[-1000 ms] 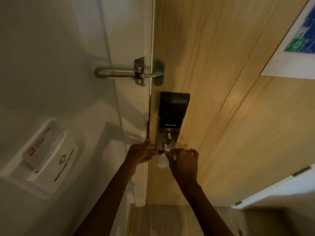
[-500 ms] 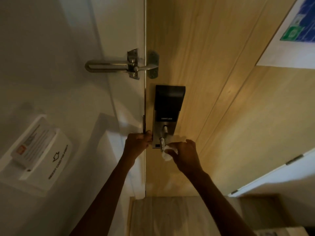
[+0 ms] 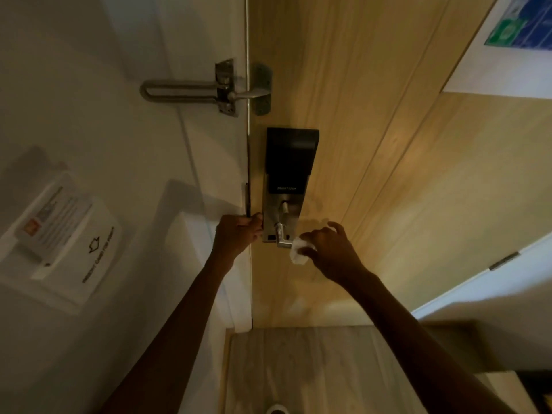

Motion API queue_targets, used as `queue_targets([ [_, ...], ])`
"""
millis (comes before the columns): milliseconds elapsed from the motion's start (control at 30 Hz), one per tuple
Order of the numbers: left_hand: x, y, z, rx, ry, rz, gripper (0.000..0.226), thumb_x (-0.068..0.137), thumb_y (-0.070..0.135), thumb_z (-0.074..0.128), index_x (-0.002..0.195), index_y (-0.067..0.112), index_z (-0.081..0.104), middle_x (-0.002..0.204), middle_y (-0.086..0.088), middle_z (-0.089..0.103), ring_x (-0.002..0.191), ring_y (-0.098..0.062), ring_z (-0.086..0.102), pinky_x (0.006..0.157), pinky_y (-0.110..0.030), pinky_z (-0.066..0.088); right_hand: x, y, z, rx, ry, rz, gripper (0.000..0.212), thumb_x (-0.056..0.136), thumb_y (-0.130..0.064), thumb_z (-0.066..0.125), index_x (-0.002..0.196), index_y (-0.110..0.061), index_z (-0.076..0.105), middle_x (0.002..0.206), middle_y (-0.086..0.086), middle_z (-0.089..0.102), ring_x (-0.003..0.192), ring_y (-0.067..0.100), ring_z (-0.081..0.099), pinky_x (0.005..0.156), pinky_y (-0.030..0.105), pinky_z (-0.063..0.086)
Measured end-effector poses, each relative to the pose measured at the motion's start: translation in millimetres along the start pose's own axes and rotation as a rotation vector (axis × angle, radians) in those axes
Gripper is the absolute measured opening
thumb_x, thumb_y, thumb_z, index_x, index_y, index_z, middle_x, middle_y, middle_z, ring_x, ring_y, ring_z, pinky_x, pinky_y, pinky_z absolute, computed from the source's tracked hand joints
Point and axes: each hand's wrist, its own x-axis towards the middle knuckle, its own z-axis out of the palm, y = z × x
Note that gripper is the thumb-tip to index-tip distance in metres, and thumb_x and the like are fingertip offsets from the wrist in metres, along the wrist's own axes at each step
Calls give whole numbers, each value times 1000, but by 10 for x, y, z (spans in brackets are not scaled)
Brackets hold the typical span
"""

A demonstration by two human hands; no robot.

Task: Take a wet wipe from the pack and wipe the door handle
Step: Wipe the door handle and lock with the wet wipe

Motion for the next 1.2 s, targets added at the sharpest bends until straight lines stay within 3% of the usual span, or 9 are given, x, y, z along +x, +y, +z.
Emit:
queue_targets([
  [67,-9,17,-6,-11,0,-3,21,92,27,67,85,9,74,97,-25,74,95,-31,74,97,-51,55,110,-83,-24,4,-17,27,19,94,-33,54,91,-23,70,99,-1,69,102,18,60,112,38,13],
  [200,14,-8,-10,6,5,1,31,92,29,67,92,-1,74,97,-27,74,94,-32,74,95,-51,56,197,-133,105,55,14,52,30,92,-42,55,95,-16,70,97,6,71,95,25,63,104,39,30],
  [333,4,-24,-33,31,4,19,23,90,35,69,79,17,78,88,-20,77,91,-32,75,94,-52,56,186,-67,122,125,32,39,35,92,-48,51,95,-18,71,97,4,73,93,25,64,100,37,28],
  [500,-26,11,-32,34,-12,66,36,92,34,66,93,0,75,91,-26,74,92,-34,74,93,-51,57,181,-26,159,-57,-47,-112,30,94,-41,51,106,-16,63,106,5,69,105,22,60,113,44,13],
  [700,-17,12,-39,13,7,8,28,89,34,70,73,12,77,92,-27,74,91,-35,75,94,-54,56,138,17,286,-288,11,-247,26,91,-26,59,103,-3,61,91,15,70,85,31,67,101,49,39],
  [833,-31,5,-30,-16,-14,27,28,91,30,68,89,3,75,95,-27,74,94,-33,74,95,-49,56,37,328,193,-302,-4,-245,22,92,-28,56,100,-8,60,90,12,69,86,30,65,101,49,40],
  [1200,11,-43,-35,30,7,18,35,90,32,70,94,-3,75,95,-29,73,92,-33,74,94,-49,57,96,175,325,-271,67,-252,20,87,-21,66,101,-8,60,92,11,69,85,27,66,96,46,44],
])
